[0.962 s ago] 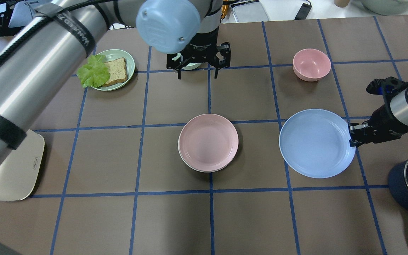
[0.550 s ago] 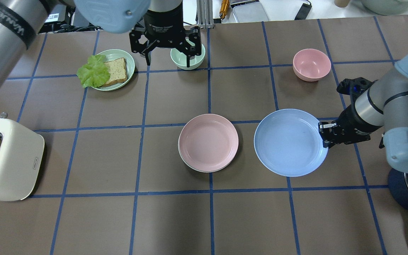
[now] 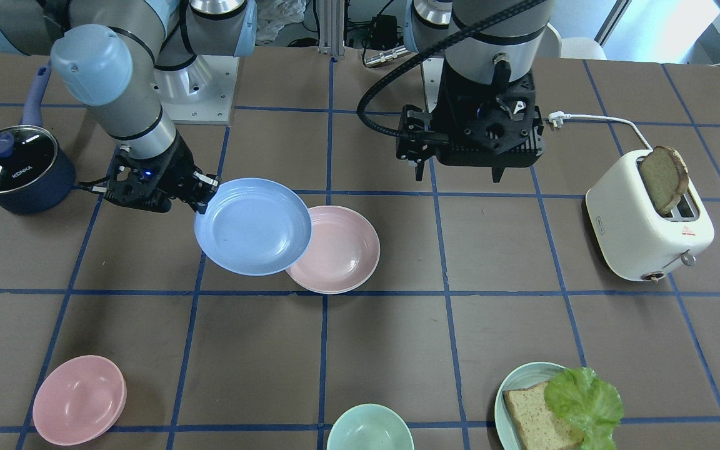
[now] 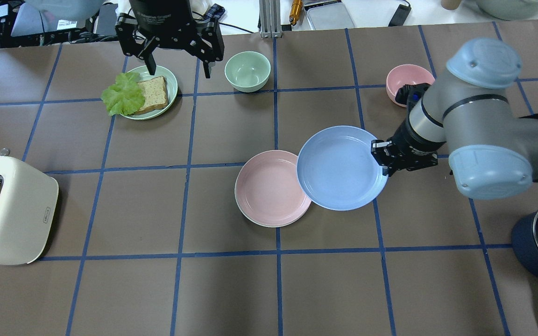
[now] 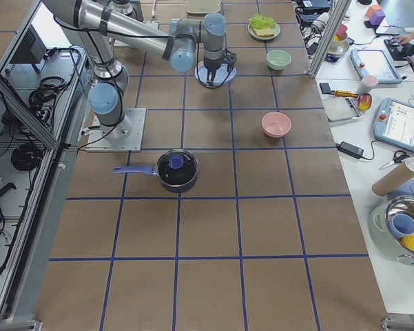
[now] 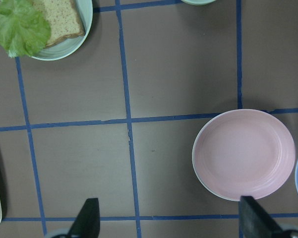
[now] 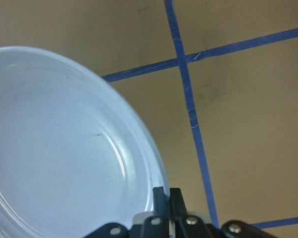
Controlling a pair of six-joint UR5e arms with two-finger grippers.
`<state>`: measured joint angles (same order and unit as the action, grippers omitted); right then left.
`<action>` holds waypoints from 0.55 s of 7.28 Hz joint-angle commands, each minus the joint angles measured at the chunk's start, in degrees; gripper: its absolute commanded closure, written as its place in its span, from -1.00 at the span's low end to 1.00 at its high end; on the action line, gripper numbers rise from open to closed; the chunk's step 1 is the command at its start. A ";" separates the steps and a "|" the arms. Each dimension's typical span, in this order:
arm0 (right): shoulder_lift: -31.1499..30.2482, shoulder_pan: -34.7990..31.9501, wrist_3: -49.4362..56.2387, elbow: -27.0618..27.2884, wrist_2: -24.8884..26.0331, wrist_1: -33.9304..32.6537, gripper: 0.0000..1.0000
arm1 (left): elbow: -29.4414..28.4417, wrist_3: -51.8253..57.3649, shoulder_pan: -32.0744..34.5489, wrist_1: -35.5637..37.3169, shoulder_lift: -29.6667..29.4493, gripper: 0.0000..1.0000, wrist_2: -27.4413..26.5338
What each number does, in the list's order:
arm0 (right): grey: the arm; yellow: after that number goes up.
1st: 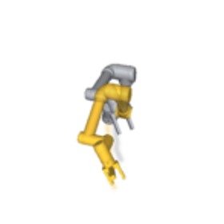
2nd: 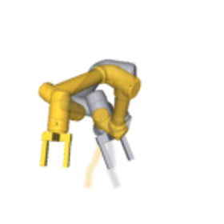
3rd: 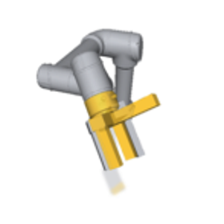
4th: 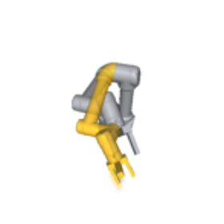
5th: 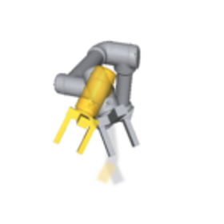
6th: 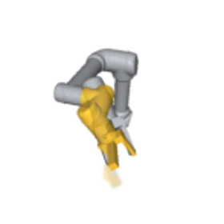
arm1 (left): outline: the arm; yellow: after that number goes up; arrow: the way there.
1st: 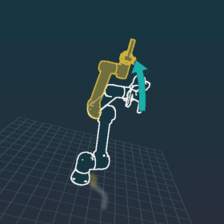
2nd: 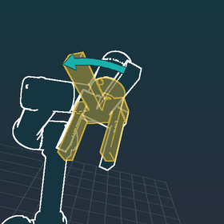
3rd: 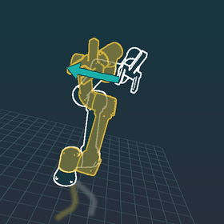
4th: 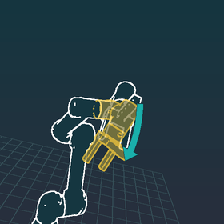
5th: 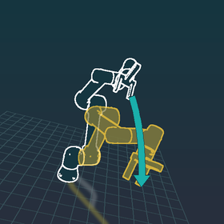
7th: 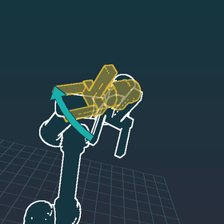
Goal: Stack three plates with pink and blue
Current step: 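Slide the blue plate onto the stack with the right gripper while the left moves away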
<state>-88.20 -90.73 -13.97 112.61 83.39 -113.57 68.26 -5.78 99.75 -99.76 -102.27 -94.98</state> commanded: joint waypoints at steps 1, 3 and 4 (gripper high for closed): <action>5.30 -7.07 -8.87 -2.91 0.80 -1.74 1.00 | 0.12 3.66 -3.59 -1.39 1.98 -1.00 0.32; 6.55 -10.25 -10.82 -2.57 1.16 -3.41 1.00 | 0.12 6.90 -6.48 -1.66 3.13 -1.00 0.32; 6.64 -10.52 -11.43 -2.57 1.68 -3.24 1.00 | 0.12 9.18 -8.33 -1.75 3.48 -1.00 1.19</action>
<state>-82.00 -100.44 -24.67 109.98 84.60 -116.66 68.37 1.00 93.50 -101.35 -99.29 -94.44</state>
